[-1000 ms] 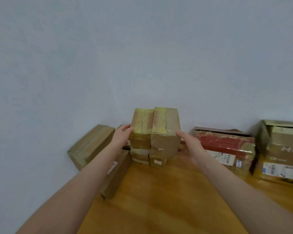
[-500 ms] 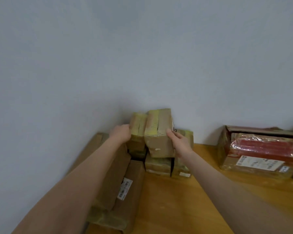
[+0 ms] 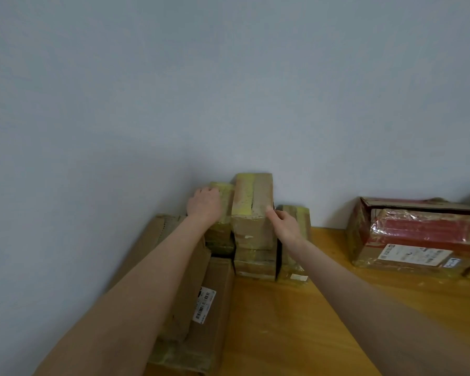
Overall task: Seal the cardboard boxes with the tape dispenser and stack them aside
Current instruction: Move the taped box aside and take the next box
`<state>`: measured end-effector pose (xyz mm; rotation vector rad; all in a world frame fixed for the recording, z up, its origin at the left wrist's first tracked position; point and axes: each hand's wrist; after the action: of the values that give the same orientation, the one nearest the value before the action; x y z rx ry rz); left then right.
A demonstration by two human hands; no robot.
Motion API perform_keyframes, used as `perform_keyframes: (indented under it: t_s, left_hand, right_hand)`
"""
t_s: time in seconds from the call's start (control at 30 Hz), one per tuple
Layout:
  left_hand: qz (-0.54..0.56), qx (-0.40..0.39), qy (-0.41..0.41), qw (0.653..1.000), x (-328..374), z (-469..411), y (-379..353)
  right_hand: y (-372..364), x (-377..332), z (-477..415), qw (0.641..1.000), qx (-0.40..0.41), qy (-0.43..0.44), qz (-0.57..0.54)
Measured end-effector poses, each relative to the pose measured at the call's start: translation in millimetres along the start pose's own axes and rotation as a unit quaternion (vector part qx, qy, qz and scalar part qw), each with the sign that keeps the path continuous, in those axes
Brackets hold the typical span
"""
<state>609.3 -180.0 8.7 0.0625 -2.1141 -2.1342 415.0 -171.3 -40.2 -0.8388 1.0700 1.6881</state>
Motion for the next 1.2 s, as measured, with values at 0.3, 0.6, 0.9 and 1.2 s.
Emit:
perform_keyframes:
  t_s: [0.3,0.6,0.9,1.2]
  left_hand:
    - [0.058,0.070,-0.053,0.994,61.1,16.8,10.8]
    - [0.092,0.092,-0.112,0.985,221.9,51.0,-5.3]
    - [0.184,0.082,-0.097,0.975,432.0,113.8,-35.0]
    - [0.415,0.064,-0.042,0.907,556.9,116.5,-38.6]
  right_hand:
    - [71.3,5.6,27.6,0.954,0.113,0.086,0.264]
    - [191.6,33.2,59.9,0.931,0.156,0.112,0.309]
    - [363.0,105.8,96.4,0.933,0.173,0.144,0.279]
    - [526.1,140.7,96.6,0.917,0.364,0.043,0.160]
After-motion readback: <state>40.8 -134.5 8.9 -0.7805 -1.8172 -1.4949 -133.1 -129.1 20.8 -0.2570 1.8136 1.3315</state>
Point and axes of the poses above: each hand's wrist, its own z-axis away from the middle knuckle, its own y-axis out of the back of the hand, x = y × z, and after that the axes turned 5 degrees about -y, right-handed
